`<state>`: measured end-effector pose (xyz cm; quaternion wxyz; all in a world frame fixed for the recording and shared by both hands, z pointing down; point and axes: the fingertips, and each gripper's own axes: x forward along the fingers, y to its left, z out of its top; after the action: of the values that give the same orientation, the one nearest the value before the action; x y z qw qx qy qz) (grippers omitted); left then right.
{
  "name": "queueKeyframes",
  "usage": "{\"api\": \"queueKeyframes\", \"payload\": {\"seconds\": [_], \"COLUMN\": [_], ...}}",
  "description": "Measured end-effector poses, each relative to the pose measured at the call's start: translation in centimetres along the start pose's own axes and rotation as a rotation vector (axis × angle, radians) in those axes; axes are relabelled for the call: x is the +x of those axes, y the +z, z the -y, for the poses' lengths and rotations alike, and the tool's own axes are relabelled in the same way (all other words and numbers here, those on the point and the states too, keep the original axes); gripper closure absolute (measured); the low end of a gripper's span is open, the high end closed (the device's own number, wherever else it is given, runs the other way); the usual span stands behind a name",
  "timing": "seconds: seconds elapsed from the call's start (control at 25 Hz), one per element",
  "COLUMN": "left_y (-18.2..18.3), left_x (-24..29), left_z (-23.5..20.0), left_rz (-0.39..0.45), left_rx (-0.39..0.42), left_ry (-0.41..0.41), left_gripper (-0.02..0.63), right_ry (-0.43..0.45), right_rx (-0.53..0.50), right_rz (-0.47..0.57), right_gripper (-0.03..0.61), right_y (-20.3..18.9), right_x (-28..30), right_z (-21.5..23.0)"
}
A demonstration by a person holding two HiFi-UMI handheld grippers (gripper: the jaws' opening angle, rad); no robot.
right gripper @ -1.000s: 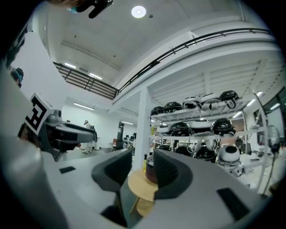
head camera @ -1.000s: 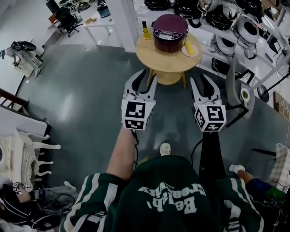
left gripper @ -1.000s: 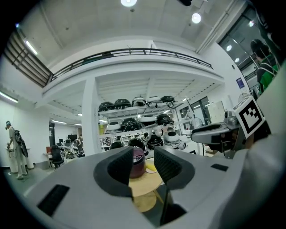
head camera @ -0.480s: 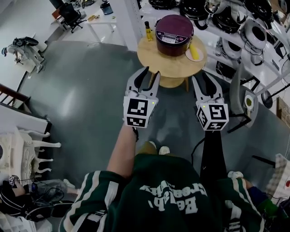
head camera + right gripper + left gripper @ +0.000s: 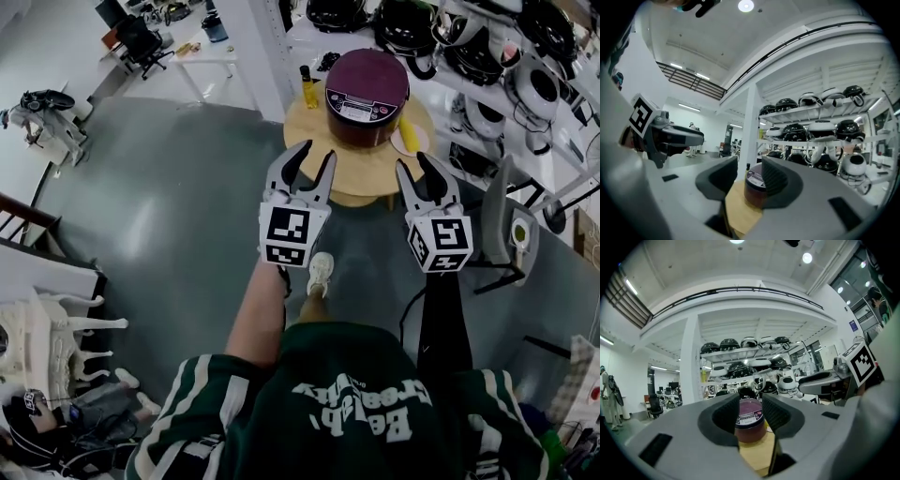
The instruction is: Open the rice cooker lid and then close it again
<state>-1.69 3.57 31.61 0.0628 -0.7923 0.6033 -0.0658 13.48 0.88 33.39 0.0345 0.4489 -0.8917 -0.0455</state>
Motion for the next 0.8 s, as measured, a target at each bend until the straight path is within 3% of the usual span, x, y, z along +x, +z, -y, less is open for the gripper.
{"api": "queueKeyframes", "payload": {"seconds": [0.44,0.8], "left_y": [-2.9,-6.5], "left_x": [14.8,23.9], "left_z": [-6.9,-10.7], "left_rz": [0.007,-0.008], "left_rx": [-0.01,-0.044], "left_ry": [-0.159,-0.277], "left_gripper": [0.463,0.463], "right_ry": [-0.053,-0.022], "right_rx": [0.003,0.026], "right_rz": [-0.073,-0.204], "right_gripper": [0.405,0.405], "right_y": [-1.7,-5.4], "right_x": [15.0,24.6], "right_z": [4.7,6.4]}}
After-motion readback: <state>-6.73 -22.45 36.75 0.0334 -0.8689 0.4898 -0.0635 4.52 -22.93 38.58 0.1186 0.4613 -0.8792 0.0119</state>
